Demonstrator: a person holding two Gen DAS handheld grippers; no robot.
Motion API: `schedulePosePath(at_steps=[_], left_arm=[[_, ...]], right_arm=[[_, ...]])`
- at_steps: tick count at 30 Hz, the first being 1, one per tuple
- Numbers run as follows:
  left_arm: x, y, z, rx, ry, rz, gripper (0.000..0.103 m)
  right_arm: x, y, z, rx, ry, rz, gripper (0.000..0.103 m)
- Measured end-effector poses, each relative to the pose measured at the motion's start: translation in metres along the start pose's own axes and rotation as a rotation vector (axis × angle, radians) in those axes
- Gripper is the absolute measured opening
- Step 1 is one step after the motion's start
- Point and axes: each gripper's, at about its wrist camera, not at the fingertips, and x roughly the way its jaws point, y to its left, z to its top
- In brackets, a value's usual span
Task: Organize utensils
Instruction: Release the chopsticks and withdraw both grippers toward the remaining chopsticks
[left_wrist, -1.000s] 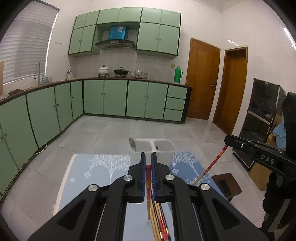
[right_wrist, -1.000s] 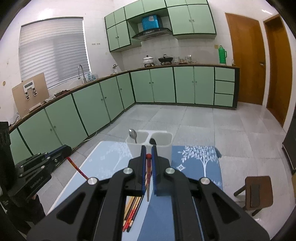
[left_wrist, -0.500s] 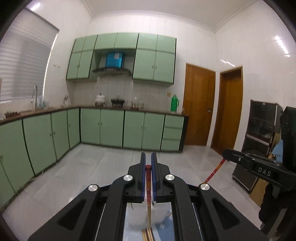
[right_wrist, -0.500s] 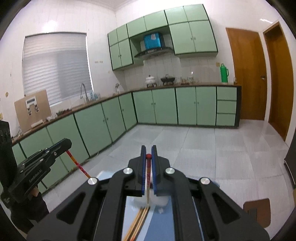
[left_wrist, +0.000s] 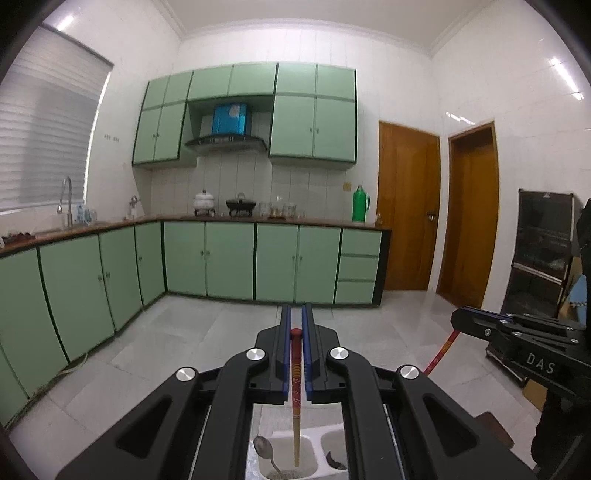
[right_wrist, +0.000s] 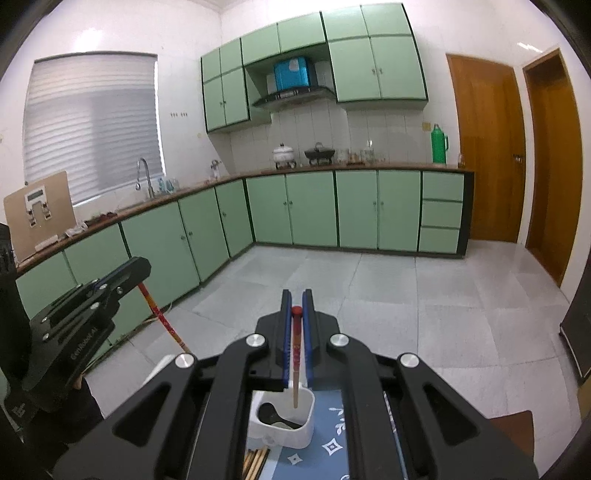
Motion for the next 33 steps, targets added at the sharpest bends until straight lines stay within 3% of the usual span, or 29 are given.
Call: schedulePosePath(at_steps=[9, 12, 14, 16, 20, 25, 28, 33], left_arm=[[0.036, 0.013, -0.044, -0.021, 0.126, -0.006, 0.006], [0.036, 0.016, -0.051, -0.022, 0.151, -0.007, 0.012], [0.032, 0.018, -0.052, -0.025, 0.153, -0.007, 0.016], [0.024, 0.018, -0.051, -0.028, 0.143, -0.006, 0.027], [-0.001, 0.020, -0.050, -0.024, 0.119, 0.012, 0.037], [-0.042, 0.024, -0.061, -0.054, 0.105, 0.023, 0.053], [-0.073, 0.024, -0.087, -0.056, 0.125, 0.038, 0.058], [-0.104, 0.029, -0.145, -0.063, 0.221, 0.081, 0.059]], right_arm=[[0.039, -0.003, -0.035, 0.030, 0.077, 0.019, 0.006], [0.042, -0.005, -0.042, 0.046, 0.095, 0.017, 0.012], [0.037, -0.008, -0.046, 0.061, 0.084, 0.003, 0.028], [0.027, -0.011, -0.048, 0.073, 0.051, -0.011, 0.047], [0.003, -0.016, -0.052, 0.084, 0.017, -0.021, 0.052], [-0.039, -0.018, -0.073, 0.099, -0.028, -0.042, 0.074], [-0.062, -0.013, -0.101, 0.096, -0.021, -0.074, 0.087], [-0.083, -0.002, -0.165, 0.111, 0.049, -0.102, 0.090]])
